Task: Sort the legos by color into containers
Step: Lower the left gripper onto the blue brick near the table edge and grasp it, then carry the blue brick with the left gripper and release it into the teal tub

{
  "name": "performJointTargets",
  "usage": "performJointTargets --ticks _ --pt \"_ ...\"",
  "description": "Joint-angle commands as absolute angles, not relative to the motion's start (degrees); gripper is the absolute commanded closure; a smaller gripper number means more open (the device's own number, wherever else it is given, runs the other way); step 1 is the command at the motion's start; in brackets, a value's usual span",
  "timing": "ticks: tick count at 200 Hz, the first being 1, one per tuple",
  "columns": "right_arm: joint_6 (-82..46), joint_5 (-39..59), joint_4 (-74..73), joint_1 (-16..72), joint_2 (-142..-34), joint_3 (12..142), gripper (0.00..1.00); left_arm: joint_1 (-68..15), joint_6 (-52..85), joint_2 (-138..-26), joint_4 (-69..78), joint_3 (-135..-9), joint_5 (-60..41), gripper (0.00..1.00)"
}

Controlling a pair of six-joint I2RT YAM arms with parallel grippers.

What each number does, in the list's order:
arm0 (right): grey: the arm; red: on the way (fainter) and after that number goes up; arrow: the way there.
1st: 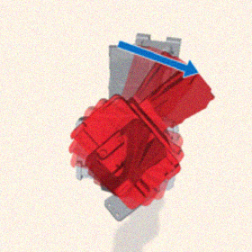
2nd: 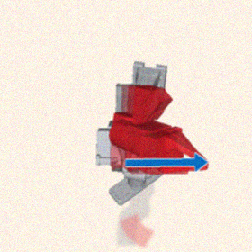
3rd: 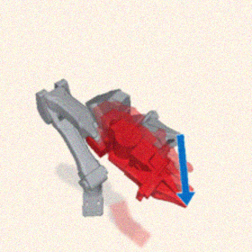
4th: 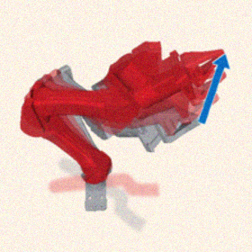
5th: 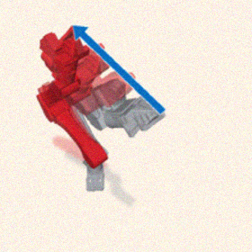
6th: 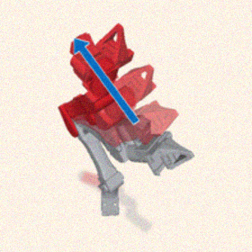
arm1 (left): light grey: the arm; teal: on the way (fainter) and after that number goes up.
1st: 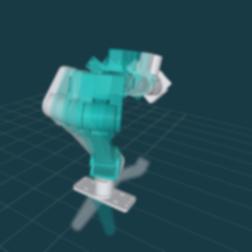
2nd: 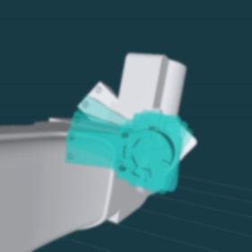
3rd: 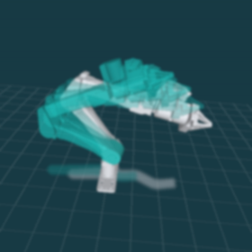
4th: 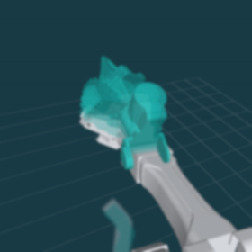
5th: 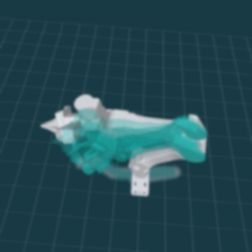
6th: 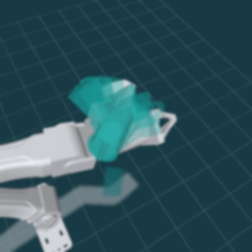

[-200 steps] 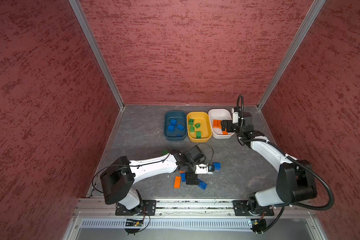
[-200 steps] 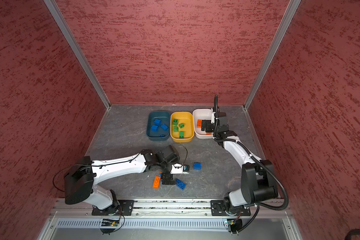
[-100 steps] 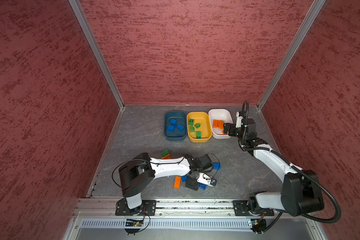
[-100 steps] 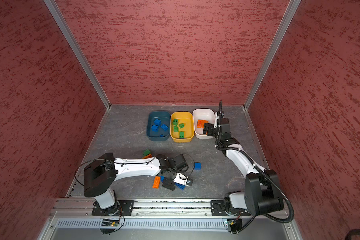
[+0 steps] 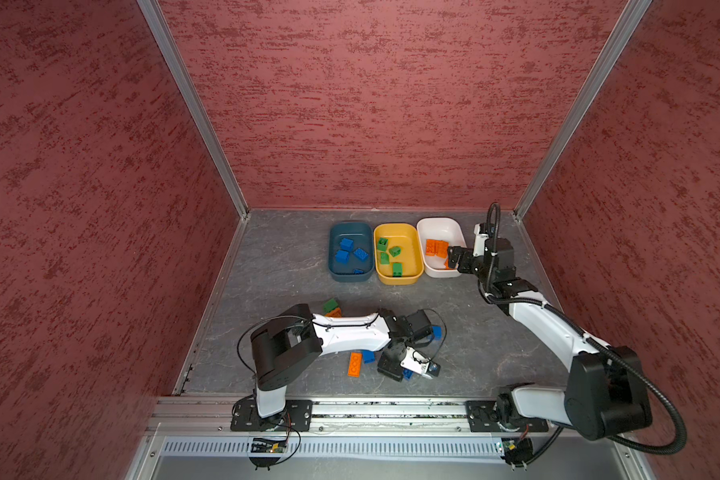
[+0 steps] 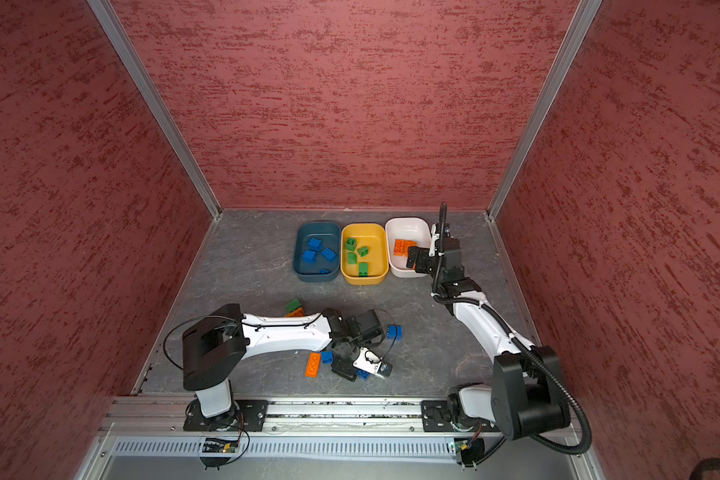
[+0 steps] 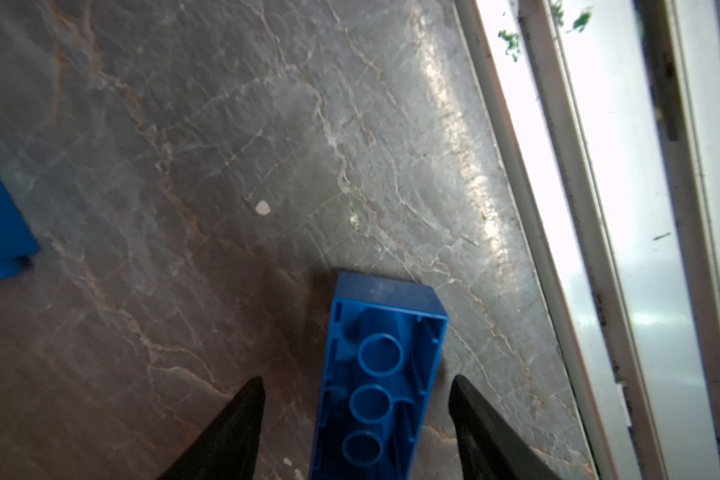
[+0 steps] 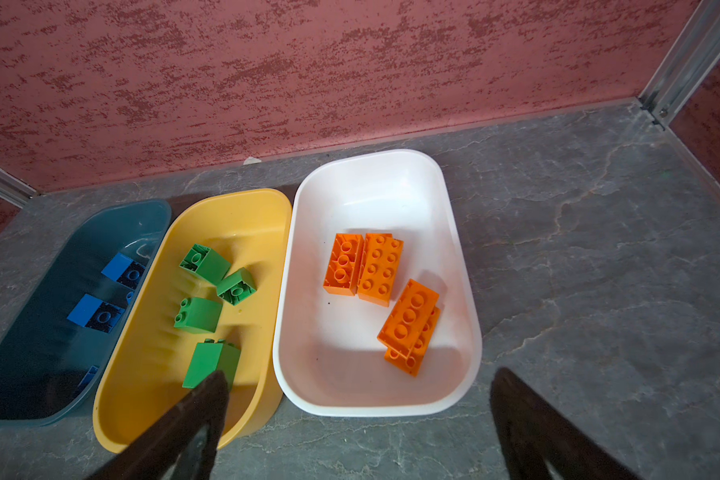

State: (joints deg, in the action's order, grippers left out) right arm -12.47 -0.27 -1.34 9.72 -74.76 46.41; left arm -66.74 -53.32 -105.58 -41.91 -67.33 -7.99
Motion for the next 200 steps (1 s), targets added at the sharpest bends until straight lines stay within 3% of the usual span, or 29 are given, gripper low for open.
performJointTargets --ticks 1,99,137,200 --pt "-11.87 -1.32 -1.25 9.95 -73.40 45.55 0.01 -67.06 -53.97 -106.75 -43.07 -68.81 -10.32 0.34" --pt "-11.95 -1.38 -1.06 9.97 -72.51 45.34 0.01 -66.00 -49.39 -106.21 -39.80 -67.73 -9.91 0.73" --pt "-11.69 4.56 -2.67 10.05 -72.42 45.30 0.01 -59.50 -39.18 -99.90 -31.41 -65.05 -13.77 0.74" --pt "-13.00 11.17 -3.08 10.87 -74.78 46.67 0.01 -44.59 -20.10 -93.91 -14.78 -62.14 -11.49 0.75"
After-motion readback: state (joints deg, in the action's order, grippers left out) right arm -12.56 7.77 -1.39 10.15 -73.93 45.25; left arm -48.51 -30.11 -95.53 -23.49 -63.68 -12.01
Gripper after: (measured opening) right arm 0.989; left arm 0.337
